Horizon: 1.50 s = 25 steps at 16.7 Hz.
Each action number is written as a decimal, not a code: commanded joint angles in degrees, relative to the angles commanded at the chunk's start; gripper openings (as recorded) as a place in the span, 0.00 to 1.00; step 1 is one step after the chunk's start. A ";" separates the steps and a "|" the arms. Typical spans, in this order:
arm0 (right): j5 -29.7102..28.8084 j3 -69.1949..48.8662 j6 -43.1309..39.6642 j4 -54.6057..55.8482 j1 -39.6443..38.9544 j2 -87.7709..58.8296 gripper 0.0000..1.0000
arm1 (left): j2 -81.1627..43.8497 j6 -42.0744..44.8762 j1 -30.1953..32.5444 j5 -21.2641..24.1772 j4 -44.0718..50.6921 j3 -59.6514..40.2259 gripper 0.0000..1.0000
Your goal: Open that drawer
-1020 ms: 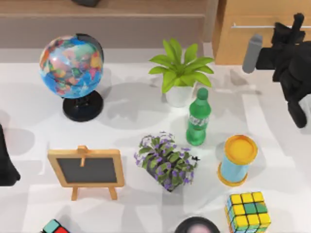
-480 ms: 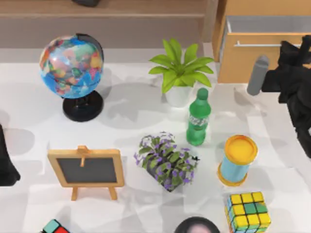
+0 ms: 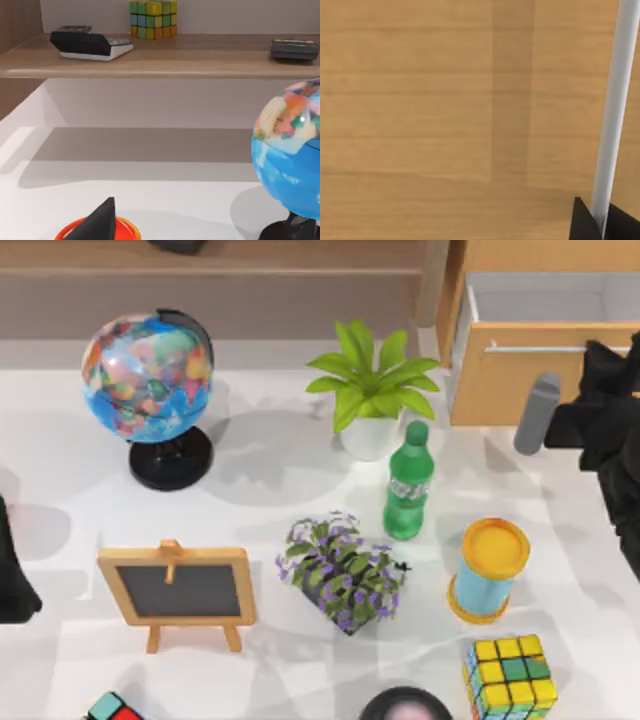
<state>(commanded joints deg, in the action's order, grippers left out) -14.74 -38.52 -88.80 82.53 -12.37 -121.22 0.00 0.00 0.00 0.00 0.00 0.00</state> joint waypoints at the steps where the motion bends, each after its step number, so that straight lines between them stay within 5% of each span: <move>1: -0.33 2.30 0.00 1.10 -0.40 0.65 0.00 | 0.00 0.00 0.00 0.00 0.00 0.00 1.00; 23: -5.54 22.96 -0.06 15.48 -5.89 6.76 0.00 | 0.00 0.00 0.00 0.00 0.00 0.00 1.00; 25: -5.54 22.96 -0.06 15.48 -5.89 6.76 0.15 | 0.00 0.00 0.00 0.00 0.00 0.00 1.00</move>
<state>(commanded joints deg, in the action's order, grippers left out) -20.29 -15.56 -88.86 98.01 -18.26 -114.46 0.00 0.00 0.00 0.00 0.00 0.00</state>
